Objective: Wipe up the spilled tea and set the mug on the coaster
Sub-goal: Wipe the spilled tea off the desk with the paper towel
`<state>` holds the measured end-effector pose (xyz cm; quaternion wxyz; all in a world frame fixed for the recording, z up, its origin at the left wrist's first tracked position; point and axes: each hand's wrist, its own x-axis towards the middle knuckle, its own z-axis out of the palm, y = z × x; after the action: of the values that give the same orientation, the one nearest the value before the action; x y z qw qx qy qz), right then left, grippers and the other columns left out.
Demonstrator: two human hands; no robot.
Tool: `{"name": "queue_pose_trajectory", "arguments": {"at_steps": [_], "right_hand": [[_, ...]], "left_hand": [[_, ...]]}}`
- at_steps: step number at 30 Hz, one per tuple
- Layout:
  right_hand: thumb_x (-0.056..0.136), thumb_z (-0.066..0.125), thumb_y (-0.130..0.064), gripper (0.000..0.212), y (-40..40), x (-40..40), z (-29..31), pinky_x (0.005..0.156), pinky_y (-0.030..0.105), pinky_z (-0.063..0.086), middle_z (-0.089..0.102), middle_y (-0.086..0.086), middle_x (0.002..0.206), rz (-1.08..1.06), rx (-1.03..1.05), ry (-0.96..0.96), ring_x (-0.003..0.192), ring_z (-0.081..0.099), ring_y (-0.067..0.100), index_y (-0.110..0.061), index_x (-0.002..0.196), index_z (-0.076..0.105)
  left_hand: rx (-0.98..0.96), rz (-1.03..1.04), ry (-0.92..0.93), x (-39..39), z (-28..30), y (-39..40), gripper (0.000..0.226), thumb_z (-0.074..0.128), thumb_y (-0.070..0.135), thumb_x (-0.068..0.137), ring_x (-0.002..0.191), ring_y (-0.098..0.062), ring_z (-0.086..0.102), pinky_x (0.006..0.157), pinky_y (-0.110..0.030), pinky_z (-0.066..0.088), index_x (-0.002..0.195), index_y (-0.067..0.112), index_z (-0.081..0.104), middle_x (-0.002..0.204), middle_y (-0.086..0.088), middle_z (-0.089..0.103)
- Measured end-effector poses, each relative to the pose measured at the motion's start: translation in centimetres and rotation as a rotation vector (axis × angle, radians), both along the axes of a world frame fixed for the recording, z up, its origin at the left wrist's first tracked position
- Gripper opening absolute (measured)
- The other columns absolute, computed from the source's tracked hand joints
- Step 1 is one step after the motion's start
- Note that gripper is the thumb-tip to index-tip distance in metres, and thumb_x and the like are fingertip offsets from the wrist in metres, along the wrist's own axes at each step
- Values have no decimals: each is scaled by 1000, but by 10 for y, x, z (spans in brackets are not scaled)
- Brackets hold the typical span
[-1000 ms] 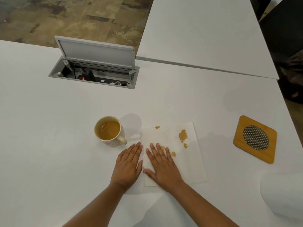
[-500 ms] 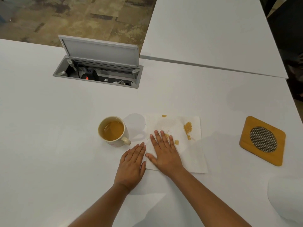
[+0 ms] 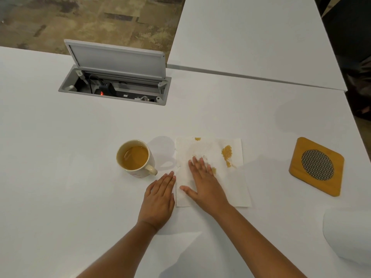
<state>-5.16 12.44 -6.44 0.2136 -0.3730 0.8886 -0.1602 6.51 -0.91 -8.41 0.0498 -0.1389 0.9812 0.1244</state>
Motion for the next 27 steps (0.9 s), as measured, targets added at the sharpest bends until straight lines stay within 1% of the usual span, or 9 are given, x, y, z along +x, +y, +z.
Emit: {"name": "queue_pose_trajectory", "arguments": {"at_steps": [3, 5, 7, 10, 13, 16, 18, 22, 27], "right_hand": [[91, 34, -58, 78, -5, 19, -6, 114, 28, -12, -14, -4, 157, 150, 58, -55, 143, -18, 14, -22, 148, -4], [95, 29, -52, 68, -6, 31, -13, 113, 28, -13, -12, -2, 158, 172, 84, -42, 145, -15, 16, -21, 149, 0], [99, 23, -42, 59, -5, 37, -18, 111, 29, -18, -13, -3, 157, 153, 91, 6, 144, -16, 16, -22, 148, -2], [102, 20, -28, 50, -6, 38, -20, 110, 27, -21, -11, -6, 155, 111, 52, 17, 142, -18, 13, -24, 148, 1], [100, 25, -9, 50, -7, 35, -17, 111, 16, -14, 6, -9, 156, 51, -91, -75, 144, -6, 9, -25, 147, 18], [97, 31, 0, 54, -5, 28, -4, 107, 5, 5, 16, -19, 147, -152, -259, -142, 139, 10, 3, -30, 141, 33], [94, 35, 3, 54, -3, 18, 6, 104, -1, 11, 25, -19, 144, -307, -368, -123, 135, 21, 0, -30, 137, 41], [93, 36, 7, 52, 8, -4, 18, 108, 7, 21, 37, -11, 143, -555, -482, -87, 134, 34, 3, -24, 132, 51], [96, 40, -3, 41, 24, -22, 26, 89, 1, 30, 56, -4, 133, -970, -578, -142, 122, 52, 13, -21, 132, 51]], "left_hand": [[7, -3, 5, 1, 3, 1, 49, 30, 30, 89, 123, -20, 53, 102, -45, 33, 127, 12, 54, 134, -4, 55], [33, 7, 30, 3, 2, 1, 49, 29, 28, 89, 124, -21, 51, 112, -35, 24, 127, 11, 54, 135, -5, 54], [46, 18, 61, 2, 4, 1, 48, 30, 23, 87, 124, -22, 52, 115, -29, 14, 126, 10, 55, 135, -5, 54], [23, 13, 89, 0, 5, 2, 47, 31, 19, 85, 119, -22, 56, 105, -40, 34, 122, 9, 58, 130, -5, 58], [15, 9, 102, -1, 7, 2, 46, 31, 19, 85, 118, -22, 57, 98, -47, 40, 120, 9, 60, 129, -6, 60], [7, 14, 103, -1, 6, 3, 44, 33, 18, 86, 118, -24, 57, 99, -46, 36, 121, 8, 59, 129, -6, 59], [25, 19, 99, 0, 4, 3, 41, 43, 13, 85, 121, -25, 54, 101, -46, 32, 123, 8, 58, 132, -6, 57], [76, 30, 65, 1, 3, 2, 44, 53, 6, 85, 129, -25, 45, 106, -46, 24, 130, 8, 51, 140, -5, 48], [133, 45, 27, 1, 3, 2, 44, 42, 11, 92, 137, -22, 33, 112, -42, 11, 137, 12, 41, 148, -1, 37]]}}
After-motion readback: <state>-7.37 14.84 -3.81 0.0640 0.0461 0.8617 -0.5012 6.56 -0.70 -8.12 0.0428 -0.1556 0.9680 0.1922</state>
